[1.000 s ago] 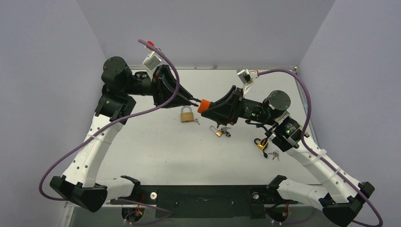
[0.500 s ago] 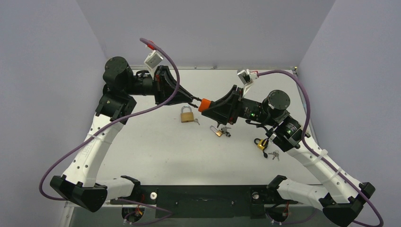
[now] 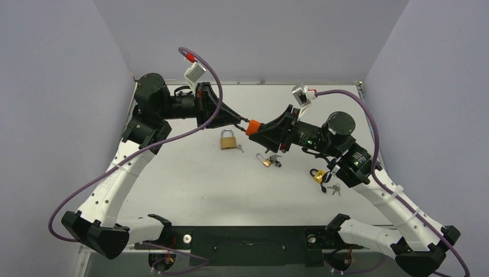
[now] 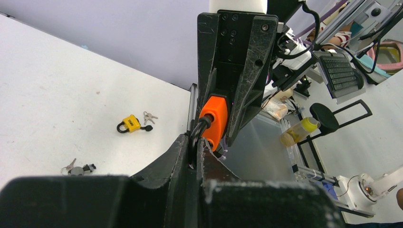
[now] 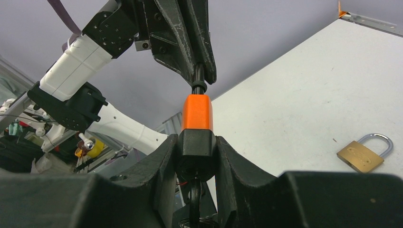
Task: Lock with the key
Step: Lock the lock.
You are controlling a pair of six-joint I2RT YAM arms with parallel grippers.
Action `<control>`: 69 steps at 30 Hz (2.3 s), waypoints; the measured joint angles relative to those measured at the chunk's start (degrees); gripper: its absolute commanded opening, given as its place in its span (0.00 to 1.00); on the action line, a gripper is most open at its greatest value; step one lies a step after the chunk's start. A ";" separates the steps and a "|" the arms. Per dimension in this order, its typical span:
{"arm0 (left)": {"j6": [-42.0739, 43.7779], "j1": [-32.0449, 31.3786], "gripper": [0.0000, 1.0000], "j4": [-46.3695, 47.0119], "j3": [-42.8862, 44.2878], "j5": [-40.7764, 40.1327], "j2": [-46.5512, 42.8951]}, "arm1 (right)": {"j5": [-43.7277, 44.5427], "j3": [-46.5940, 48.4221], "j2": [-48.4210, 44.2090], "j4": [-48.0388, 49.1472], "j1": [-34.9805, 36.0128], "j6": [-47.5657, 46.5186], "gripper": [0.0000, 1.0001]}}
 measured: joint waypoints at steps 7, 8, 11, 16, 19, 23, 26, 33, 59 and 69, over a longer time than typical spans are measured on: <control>-1.81 -0.55 0.00 2.25 -0.85 -2.08 -0.11 | -0.02 -0.11 0.35 0.26 0.00 1.07 0.00; -1.95 -0.72 0.00 2.40 -0.85 -2.43 -0.13 | -0.02 -0.11 0.35 0.28 -0.04 1.27 0.00; -1.95 -1.09 0.00 2.64 -0.85 -3.58 -0.31 | -0.07 -0.22 0.44 0.74 -0.04 2.03 0.00; -1.20 -2.01 0.00 2.51 -1.31 -5.51 -1.09 | -0.87 -0.79 1.44 3.82 -0.17 4.59 0.00; -0.42 -2.01 0.00 2.14 -1.49 -6.78 -1.68 | -1.31 -1.09 1.77 5.38 -0.33 6.12 0.00; 0.02 -2.01 0.00 2.14 -1.53 -7.87 -2.36 | -1.55 -1.36 2.12 7.19 -0.48 6.97 0.00; 0.07 -2.14 0.00 2.14 -1.75 -8.76 -2.58 | -1.62 -1.36 2.45 7.63 -0.59 7.23 0.00; 0.57 -3.04 0.00 2.23 -2.08 -11.06 -2.75 | -1.64 -1.33 3.61 7.61 -0.63 7.43 0.00; 7.63 -8.70 0.00 -0.44 -7.08 -22.38 -6.08 | -9.46 -0.42 6.64 1.97 -4.37 5.99 0.00; 10.12 -9.68 0.00 -1.64 -8.68 -25.53 -7.02 | -11.56 0.02 8.35 1.40 -5.03 6.03 0.00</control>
